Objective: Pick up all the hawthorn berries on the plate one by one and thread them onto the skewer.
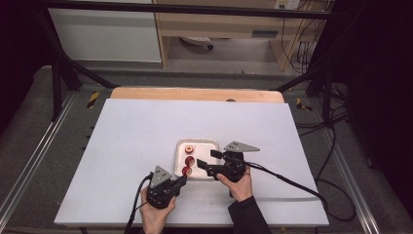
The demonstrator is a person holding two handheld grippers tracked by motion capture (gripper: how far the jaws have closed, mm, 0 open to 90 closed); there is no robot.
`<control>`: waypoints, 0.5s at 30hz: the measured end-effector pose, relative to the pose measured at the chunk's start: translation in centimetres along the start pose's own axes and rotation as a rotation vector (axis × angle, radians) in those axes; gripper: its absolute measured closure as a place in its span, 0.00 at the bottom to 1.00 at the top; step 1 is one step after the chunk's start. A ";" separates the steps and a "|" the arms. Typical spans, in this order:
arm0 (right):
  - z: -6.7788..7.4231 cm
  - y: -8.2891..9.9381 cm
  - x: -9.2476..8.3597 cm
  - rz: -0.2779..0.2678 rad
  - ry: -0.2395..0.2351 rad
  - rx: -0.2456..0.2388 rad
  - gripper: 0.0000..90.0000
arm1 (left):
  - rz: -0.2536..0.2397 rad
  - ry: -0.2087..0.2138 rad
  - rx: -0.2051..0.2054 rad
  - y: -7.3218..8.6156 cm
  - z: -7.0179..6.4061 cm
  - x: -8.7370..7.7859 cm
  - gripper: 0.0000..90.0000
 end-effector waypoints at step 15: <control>-2.0 -0.5 0.6 0.198 0.059 -0.106 0.08 | 0.027 0.001 0.029 0.9 1.7 -1.9 0.98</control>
Point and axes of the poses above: each handheld gripper's, and its own axes: x roughly forward along the jaws, y roughly out of its underside, z roughly to its left, the point moved 6 cm from there along x, roughly forward along the jaws, and after that the axes turned 5 degrees about y, right-handed, at the moved point
